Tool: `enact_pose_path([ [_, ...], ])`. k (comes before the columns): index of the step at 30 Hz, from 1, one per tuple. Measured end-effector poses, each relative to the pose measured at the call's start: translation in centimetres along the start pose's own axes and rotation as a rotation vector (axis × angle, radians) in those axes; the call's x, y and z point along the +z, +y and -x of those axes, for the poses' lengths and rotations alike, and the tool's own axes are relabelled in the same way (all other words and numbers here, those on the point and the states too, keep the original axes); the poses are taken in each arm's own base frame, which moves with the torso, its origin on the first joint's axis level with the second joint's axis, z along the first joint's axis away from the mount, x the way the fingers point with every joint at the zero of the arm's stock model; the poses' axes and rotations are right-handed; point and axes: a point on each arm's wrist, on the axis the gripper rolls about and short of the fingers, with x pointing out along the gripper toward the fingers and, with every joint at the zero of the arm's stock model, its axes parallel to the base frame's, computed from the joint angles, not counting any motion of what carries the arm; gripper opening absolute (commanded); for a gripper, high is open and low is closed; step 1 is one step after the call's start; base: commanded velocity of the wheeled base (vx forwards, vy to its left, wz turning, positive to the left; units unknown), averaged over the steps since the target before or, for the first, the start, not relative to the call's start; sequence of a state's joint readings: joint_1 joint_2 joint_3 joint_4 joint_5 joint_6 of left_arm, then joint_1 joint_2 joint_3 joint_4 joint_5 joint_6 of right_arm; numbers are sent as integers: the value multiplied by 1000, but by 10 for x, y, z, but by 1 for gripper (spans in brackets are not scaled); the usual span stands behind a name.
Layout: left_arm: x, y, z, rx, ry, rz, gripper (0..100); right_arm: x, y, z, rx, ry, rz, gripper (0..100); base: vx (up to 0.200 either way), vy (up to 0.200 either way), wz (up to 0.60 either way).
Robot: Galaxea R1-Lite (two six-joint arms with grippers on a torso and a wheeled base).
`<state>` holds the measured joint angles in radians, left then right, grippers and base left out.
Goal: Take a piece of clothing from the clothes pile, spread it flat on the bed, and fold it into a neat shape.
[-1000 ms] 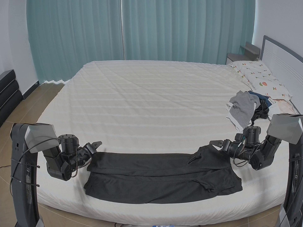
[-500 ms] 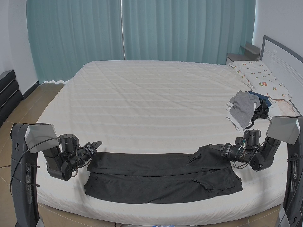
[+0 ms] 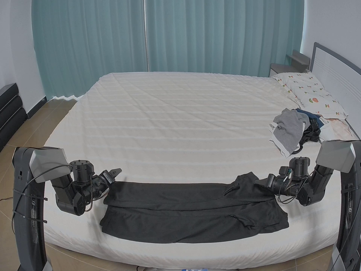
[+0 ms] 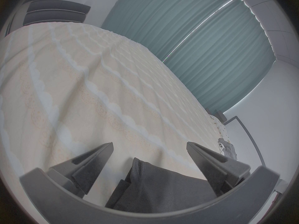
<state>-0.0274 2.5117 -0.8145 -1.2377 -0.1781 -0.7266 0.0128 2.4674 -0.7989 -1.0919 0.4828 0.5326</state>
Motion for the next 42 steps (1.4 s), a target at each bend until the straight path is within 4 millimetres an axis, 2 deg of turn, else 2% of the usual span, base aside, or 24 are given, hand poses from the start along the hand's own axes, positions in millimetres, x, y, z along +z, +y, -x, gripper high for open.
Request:
enact_pose_path([
  [10,0,0,0,0,0,-1,100,-6,-6,13,-28,11,48,0,0,0,0],
  [23,1,1,0,1,-1,0,100,-3,-6,39,-49,1,76,0,0,0,0],
  [42,1,1,0,2,0,-10,100,-14,-14,50,-81,46,188,0,0,0,0],
])
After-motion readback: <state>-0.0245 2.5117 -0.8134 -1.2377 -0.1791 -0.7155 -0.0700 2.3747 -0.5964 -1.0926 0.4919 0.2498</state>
